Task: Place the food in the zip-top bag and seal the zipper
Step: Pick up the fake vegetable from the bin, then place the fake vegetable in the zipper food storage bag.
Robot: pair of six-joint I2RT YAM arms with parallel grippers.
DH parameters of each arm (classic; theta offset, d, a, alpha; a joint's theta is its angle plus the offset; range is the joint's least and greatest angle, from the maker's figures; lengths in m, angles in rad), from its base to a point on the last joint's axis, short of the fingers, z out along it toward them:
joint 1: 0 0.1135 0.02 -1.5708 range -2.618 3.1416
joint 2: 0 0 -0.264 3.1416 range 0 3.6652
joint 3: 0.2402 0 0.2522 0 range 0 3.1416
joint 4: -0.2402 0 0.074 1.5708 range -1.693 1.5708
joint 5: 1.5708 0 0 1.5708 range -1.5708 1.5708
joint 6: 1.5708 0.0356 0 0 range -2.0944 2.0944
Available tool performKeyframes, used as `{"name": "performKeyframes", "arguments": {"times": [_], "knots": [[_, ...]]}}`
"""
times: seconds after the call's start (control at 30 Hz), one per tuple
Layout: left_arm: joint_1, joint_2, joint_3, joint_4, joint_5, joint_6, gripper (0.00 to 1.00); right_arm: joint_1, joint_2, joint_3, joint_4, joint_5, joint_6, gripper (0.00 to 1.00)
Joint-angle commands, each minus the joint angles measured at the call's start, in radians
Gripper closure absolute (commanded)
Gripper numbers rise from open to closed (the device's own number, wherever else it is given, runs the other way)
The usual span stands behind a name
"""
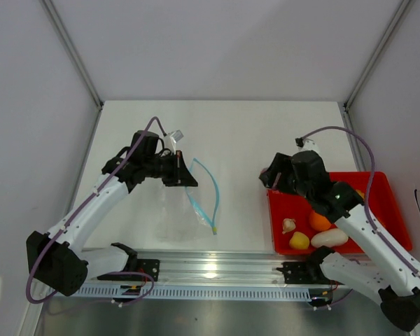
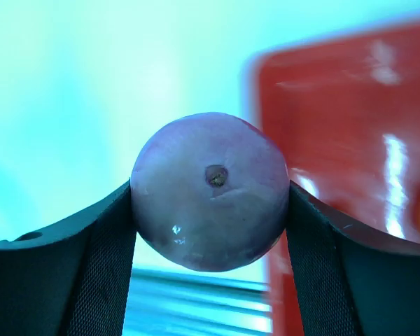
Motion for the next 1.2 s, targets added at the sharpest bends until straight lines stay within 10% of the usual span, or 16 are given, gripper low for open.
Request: {"name": "performKeyframes", "arguments": {"times": [0.0, 0.1, 0.57, 0.77, 1.17], "knots": [[-0.01, -0.008, 0.014, 0.025, 0.037, -0.005, 0.99, 0.11, 0.027, 0.095, 0.172, -0.249, -0.09, 0.66], [-0.015, -0.005, 0.012, 0.025, 0.038, -0.008, 1.0, 0.205, 0.122, 0.138, 0.302, -0.415, -0.107, 0.61], [-0.02, -0.03, 0.018, 0.002, 0.031, -0.023, 0.99, 0.497, 0.463, 0.382, 0.283, -0.257, -0.176, 0.49], [-0.02, -0.034, 0.034, -0.01, 0.031, -0.023, 0.99, 0.53, 0.476, 0.373, 0.264, -0.216, -0.183, 0.02], [-0.02, -0.043, 0.05, -0.01, 0.077, -0.031, 0.99, 0.52, 0.448, 0.393, 0.231, -0.104, -0.185, 0.01]]}}
